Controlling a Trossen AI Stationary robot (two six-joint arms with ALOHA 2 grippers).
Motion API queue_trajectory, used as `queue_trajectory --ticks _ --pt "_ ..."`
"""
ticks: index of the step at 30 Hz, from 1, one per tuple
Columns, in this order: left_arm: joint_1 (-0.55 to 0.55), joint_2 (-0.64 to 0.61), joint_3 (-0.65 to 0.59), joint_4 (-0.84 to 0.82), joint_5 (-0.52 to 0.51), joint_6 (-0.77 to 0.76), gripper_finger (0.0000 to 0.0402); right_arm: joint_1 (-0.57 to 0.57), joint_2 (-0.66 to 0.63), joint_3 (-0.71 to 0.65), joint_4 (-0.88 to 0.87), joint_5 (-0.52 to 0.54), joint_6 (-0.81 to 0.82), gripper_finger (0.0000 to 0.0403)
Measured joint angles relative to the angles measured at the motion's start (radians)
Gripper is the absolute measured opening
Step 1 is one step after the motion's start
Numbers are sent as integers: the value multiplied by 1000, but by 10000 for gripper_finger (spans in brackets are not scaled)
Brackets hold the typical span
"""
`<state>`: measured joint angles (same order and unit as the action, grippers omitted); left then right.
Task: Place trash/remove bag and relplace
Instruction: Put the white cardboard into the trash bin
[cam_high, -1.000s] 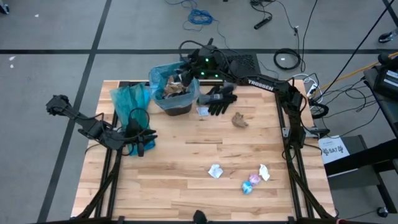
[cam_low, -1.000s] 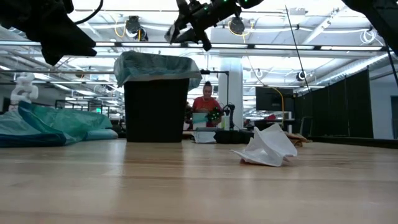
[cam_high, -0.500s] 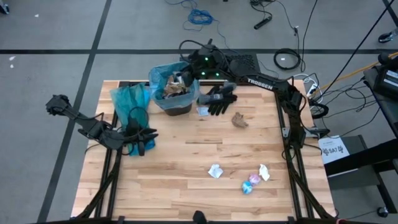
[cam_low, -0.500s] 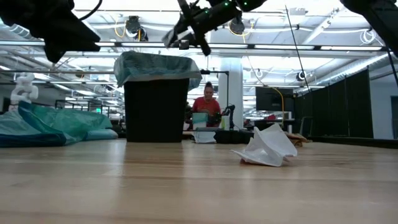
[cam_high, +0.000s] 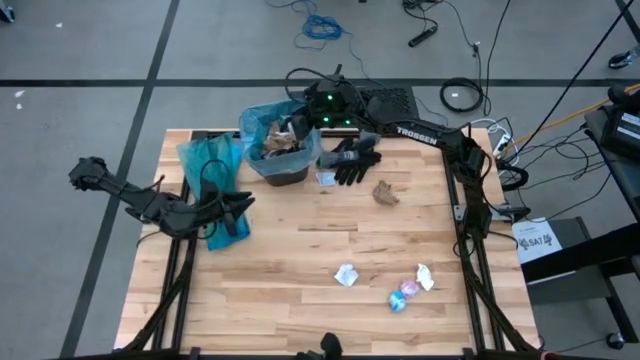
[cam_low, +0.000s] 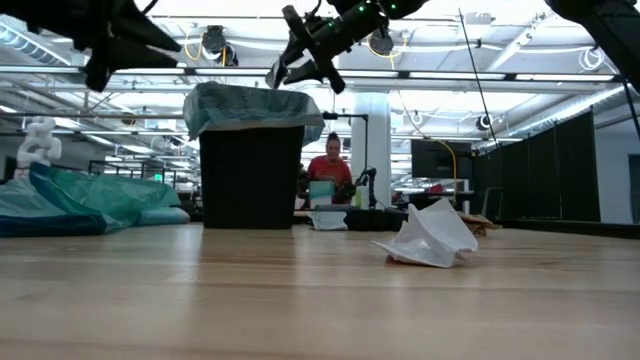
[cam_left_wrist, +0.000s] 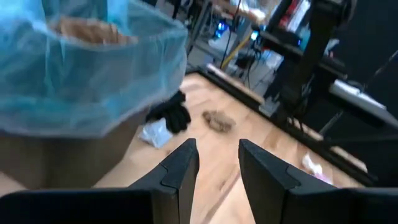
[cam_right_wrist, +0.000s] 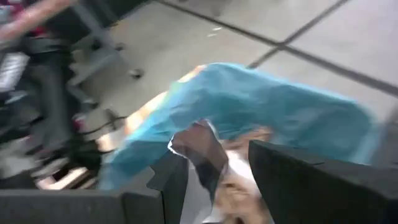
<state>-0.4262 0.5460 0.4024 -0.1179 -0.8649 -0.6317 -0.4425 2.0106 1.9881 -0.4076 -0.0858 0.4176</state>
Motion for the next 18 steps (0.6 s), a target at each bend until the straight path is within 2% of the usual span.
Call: queue_trajectory --ticks 2,5,9,12,15,18 --pt "18 0 0 68 0 64 120 -3 0 0 5 -17 33 160" --pt "50 0 1 231 1 232 120 -11 0 0 40 -140 36 160" --pt "114 0 41 337 41 430 120 -6 0 0 37 -128 36 160" --pt "172 8 72 336 46 455 120 -7 0 0 43 -144 39 160" --pt "228 12 96 307 99 457 120 -7 0 0 10 -72 49 160" --pt "282 17 115 285 193 457 120 -8 0 0 29 -144 72 160"
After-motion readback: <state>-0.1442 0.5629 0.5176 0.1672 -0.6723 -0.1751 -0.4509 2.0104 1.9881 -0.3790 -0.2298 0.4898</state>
